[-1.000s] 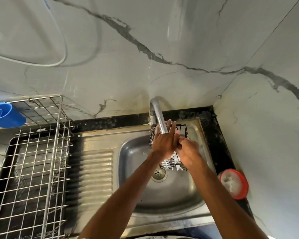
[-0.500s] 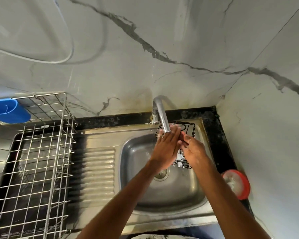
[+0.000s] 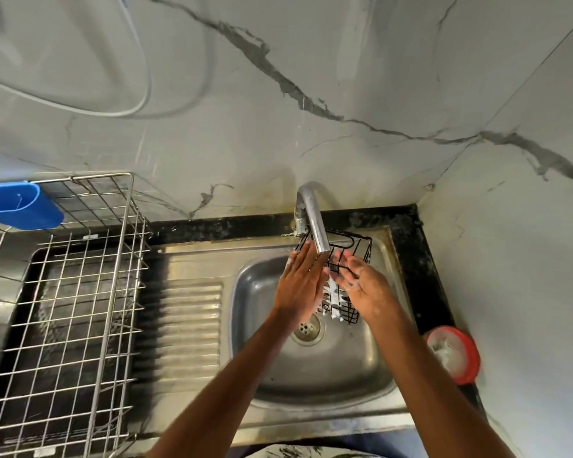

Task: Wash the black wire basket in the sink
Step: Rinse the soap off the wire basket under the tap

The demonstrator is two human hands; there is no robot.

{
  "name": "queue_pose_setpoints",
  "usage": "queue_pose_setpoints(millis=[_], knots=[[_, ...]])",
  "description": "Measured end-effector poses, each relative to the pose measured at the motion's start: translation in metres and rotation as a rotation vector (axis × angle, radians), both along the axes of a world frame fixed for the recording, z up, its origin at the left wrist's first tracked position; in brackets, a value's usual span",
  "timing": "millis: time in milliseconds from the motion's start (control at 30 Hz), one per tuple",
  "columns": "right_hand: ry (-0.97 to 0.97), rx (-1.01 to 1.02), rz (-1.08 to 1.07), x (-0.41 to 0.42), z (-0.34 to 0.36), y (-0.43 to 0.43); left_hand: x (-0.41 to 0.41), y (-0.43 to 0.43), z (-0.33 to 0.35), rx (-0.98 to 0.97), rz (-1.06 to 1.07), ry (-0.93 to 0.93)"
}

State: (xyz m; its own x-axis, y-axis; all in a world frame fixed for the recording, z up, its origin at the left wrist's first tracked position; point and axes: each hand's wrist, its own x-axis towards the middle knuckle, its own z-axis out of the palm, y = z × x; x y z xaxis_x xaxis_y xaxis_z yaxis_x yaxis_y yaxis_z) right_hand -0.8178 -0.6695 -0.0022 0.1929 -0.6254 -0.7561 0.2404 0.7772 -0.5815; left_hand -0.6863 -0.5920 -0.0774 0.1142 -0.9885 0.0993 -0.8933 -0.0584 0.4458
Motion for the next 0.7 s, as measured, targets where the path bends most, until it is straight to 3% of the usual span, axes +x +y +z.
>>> queue_pose_setpoints(millis=[100,267,467,567,700], knots=[[-0.016,-0.024,0.012,0.0,0.001,0.001,0.0,-0.009,-0.003,0.007,-0.008,0.065],[-0.032,0.028,-0.081,-0.015,0.0,-0.011,-0.02,-0.014,0.017,-0.07,0.001,-0.037],[-0.039,0.022,-0.047,-0.018,-0.006,-0.014,-0.007,-0.05,0.024,0.053,-0.273,0.05],[-0.051,0.035,-0.08,-0.022,-0.004,-0.015,0.006,-0.06,0.017,0.078,-0.288,0.067],[-0.06,0.056,-0.122,-0.031,-0.005,-0.019,0.011,-0.052,0.006,0.081,-0.342,-0.051]])
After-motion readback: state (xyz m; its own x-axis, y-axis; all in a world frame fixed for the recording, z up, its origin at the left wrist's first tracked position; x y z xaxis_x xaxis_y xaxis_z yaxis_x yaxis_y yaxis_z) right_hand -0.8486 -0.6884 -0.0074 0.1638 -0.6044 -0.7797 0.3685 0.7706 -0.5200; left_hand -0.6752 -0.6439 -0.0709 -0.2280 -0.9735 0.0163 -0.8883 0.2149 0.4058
